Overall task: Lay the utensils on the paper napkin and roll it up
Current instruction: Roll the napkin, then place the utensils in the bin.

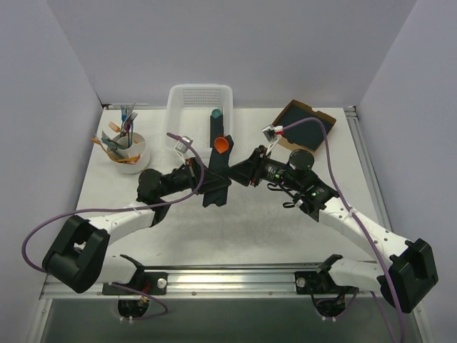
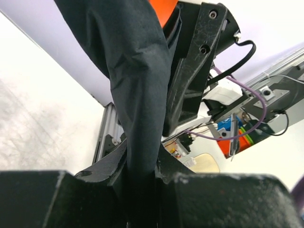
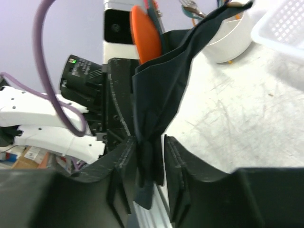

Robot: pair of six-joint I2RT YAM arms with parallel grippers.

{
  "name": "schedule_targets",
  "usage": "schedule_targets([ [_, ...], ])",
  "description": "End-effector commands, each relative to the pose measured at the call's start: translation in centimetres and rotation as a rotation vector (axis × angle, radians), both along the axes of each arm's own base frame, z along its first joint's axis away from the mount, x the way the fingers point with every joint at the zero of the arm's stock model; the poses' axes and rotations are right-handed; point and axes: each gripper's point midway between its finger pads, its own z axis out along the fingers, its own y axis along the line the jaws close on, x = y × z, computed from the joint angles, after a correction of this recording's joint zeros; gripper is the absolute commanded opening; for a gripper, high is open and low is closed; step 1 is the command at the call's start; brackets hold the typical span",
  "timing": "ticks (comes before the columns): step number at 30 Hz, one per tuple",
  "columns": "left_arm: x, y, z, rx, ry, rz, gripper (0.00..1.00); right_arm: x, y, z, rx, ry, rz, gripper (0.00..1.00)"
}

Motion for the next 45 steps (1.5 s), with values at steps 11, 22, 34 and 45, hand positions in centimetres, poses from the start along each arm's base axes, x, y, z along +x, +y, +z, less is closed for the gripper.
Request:
schedule_targets([
  [11, 3.6, 2.0, 0.1, 0.098, -0.052, 0.147, 0.02, 6.3, -3.6, -1.1, -0.015, 0.009, -0.201, 0.52],
  [22, 10.1, 4.4, -1.4, 0.285, 0.032, 0.295, 0.02, 16.7, -4.5, -9.9, -0.392, 0.2, -0.495, 0.62],
  [34, 14.6, 5.3, -1.8, 0.321, 0.044, 0.369, 0.02, 24.6, -2.8, -16.2, -0.497, 0.267, -0.563, 0.64],
  [45, 15.4, 6.5, -2.8, 0.325, 0.067, 0.395, 0.02, 28.2, -1.6, -18.2, -0.492, 0.292, -0.577, 0.51],
])
